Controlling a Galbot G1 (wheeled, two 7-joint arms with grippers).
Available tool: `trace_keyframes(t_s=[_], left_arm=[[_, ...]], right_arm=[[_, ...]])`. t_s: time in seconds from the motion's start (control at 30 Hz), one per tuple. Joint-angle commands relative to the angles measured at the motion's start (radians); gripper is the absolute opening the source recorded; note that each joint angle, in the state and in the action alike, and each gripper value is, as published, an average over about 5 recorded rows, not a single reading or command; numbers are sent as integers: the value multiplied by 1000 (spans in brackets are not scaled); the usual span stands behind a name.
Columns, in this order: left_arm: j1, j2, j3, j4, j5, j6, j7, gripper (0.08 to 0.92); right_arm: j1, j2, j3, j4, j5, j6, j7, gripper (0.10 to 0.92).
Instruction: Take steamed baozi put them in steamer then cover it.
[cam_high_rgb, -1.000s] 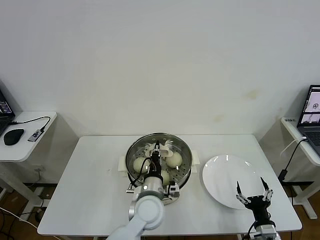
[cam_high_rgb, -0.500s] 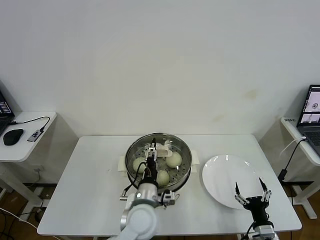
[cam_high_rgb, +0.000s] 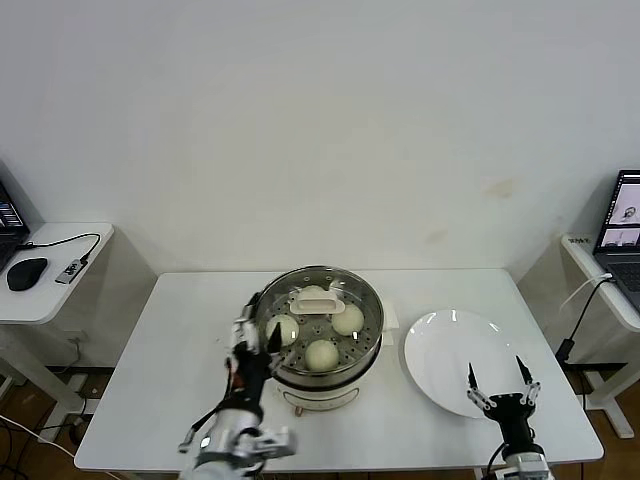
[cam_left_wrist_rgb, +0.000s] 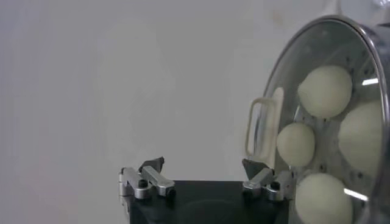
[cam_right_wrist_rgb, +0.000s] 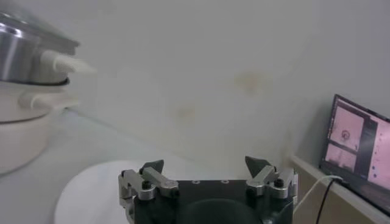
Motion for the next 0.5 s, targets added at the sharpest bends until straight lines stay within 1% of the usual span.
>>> trace_keyframes(t_s=[0.03, 0.13, 0.3, 0.37, 0.5], left_arm=[[361, -90, -550, 11, -1297, -548, -250, 823], [422, -109, -571, 29, -1368, -553, -238, 823], [516, -103, -567, 71, -1393, -578, -200, 823], [542, -107, -563, 94, -1380, -587, -178, 823], [559, -126, -548, 150, -1356, -629, -152, 823]], right_arm=[[-58, -75, -71, -12, 124, 52, 18, 823], [-115, -120, -96, 0, 160, 32, 11, 823], [-216, -176, -141, 58, 250, -82, -23, 823], [-244, -187, -153, 81, 265, -129, -40, 823], [-266, -191, -159, 103, 280, -165, -55, 823]])
